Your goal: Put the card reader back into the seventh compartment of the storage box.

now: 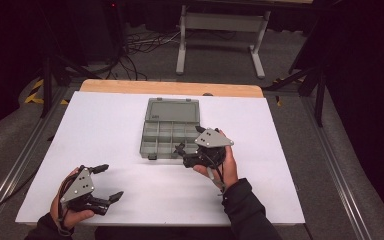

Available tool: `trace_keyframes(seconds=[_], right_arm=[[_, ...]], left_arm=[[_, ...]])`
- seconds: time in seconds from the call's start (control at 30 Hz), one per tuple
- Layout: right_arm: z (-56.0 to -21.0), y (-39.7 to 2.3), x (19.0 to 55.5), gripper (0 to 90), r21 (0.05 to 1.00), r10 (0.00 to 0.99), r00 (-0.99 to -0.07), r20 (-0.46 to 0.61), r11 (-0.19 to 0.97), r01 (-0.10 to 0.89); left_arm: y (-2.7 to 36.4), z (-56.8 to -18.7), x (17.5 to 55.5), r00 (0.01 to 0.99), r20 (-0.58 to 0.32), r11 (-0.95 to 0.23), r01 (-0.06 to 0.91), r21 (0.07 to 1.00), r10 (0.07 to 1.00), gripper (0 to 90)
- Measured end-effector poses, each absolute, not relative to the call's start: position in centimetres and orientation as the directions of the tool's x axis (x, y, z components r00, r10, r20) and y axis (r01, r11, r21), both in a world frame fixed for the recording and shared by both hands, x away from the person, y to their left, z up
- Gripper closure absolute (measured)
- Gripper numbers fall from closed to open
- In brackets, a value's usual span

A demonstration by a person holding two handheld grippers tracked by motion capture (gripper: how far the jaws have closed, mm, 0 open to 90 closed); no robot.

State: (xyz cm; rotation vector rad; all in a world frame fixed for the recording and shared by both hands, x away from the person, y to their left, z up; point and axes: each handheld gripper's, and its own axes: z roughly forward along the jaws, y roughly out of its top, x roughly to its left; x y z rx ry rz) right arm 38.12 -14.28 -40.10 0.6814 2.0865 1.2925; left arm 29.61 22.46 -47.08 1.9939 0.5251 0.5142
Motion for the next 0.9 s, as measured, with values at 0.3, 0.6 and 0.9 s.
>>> trace_keyframes(seconds=[0.3,0.6,0.9], right_arm=[[-39.7,-14.4,37.5,11.7,0.907,0.673,-0.704,-0.226,0.409,0.1],[-39.8,-14.4,36.7,11.7,0.904,0.672,-0.701,-0.24,0.417,0.091],[-39.9,-14.3,36.2,11.6,0.906,0.667,-0.702,-0.249,0.418,0.075]], left_arm=[[22.5,-47.1,29.6,0.816,0.129,-0.424,0.152,0.893,0.563,6.1],[22.5,-47.0,29.6,0.812,0.131,-0.425,0.153,0.892,0.569,5.7],[22.4,-47.0,29.6,0.801,0.136,-0.428,0.161,0.889,0.584,5.7]])
